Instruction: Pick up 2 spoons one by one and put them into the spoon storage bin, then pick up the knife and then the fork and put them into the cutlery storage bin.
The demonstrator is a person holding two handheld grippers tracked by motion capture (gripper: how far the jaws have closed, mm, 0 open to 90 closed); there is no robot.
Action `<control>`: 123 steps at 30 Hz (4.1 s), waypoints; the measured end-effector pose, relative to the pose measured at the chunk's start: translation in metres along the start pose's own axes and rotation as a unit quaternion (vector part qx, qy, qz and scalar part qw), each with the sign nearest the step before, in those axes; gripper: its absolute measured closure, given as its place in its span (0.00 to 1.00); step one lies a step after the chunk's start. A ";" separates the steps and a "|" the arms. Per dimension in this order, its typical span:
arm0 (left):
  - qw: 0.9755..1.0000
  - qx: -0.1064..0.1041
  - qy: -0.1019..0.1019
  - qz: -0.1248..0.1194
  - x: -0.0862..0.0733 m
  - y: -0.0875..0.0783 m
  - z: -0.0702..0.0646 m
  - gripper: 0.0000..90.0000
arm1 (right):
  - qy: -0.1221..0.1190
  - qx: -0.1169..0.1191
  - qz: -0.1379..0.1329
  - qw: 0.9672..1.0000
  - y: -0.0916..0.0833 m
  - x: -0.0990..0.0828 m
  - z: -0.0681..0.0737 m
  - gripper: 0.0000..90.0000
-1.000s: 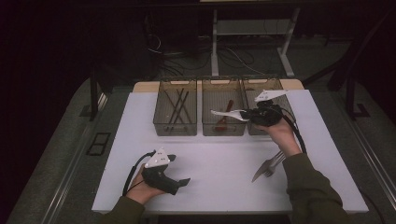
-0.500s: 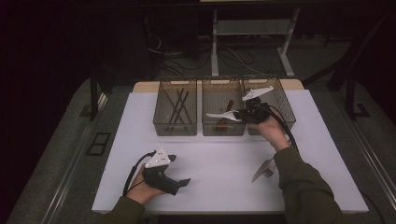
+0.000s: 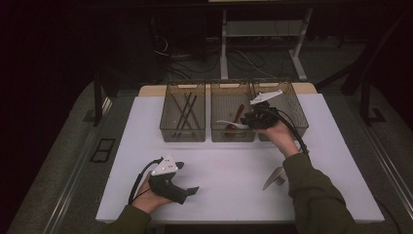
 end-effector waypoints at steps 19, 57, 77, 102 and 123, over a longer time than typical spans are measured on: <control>1.000 0.001 -0.002 0.000 0.000 0.000 0.000 0.00 | 0.039 0.038 -0.065 0.996 -0.040 -0.002 0.008 0.57; 1.000 0.004 -0.004 -0.004 0.001 -0.002 0.001 0.00 | 0.038 0.047 -0.054 0.997 -0.094 -0.068 0.025 0.49; 1.000 0.003 -0.004 -0.002 0.000 -0.002 0.001 0.00 | 0.056 0.040 -0.023 0.997 -0.110 -0.109 0.020 0.68; 1.000 0.006 -0.004 0.000 -0.001 -0.003 0.000 0.00 | 0.058 -0.032 0.078 0.995 -0.107 -0.170 -0.028 0.99; 1.000 0.007 -0.005 0.001 -0.003 -0.003 0.001 0.00 | 0.045 -0.021 0.098 0.994 -0.100 -0.176 -0.025 0.99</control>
Point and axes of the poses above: each handheld gripper's, and its own axes: y roughly forward along the jaws, x roughly out of its top, z roughly to its left, the point moved 8 cm from there along y, roughly forward along the jaws, and after that the axes turned 8 degrees about -y, right-handed, at the moved point
